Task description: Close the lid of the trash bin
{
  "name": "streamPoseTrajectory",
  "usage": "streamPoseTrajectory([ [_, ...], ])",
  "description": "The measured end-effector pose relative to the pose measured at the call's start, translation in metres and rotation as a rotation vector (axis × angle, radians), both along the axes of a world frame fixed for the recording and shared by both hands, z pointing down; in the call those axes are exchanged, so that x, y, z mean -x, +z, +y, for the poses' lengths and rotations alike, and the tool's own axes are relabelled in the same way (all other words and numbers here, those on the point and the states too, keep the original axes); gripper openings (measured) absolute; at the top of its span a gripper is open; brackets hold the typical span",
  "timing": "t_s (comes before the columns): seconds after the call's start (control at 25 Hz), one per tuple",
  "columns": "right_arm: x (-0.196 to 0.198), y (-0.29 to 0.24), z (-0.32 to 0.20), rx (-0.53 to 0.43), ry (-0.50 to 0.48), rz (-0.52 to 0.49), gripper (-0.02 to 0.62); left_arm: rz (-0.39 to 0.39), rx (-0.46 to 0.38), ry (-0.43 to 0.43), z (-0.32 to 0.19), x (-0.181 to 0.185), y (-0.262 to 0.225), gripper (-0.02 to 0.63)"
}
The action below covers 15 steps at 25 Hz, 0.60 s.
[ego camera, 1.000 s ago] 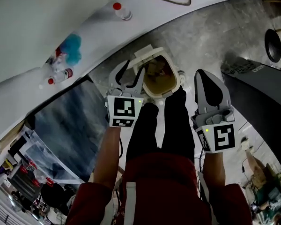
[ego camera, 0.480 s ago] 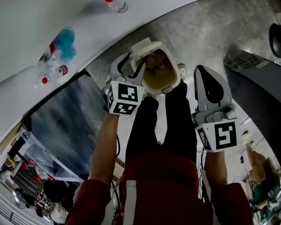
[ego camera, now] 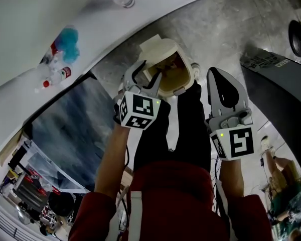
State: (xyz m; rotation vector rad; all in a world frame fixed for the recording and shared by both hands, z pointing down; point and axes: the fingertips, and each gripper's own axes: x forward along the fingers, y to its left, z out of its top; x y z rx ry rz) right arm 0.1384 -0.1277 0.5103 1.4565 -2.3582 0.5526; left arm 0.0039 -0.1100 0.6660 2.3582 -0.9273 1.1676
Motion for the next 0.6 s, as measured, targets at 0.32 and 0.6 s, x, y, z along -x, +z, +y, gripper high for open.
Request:
streamPoseTrajectory([
  [0.32, 0.000, 0.018, 0.022, 0.032, -0.008, 0.009, 0.000, 0.013, 0.079, 0.125, 0.064, -0.031, 0.017, 0.222],
  [0.6, 0.001, 0.045, 0.046, 0.091, 0.000, 0.005, 0.000, 0.022, 0.162, 0.189, 0.101, -0.045, 0.042, 0.222],
])
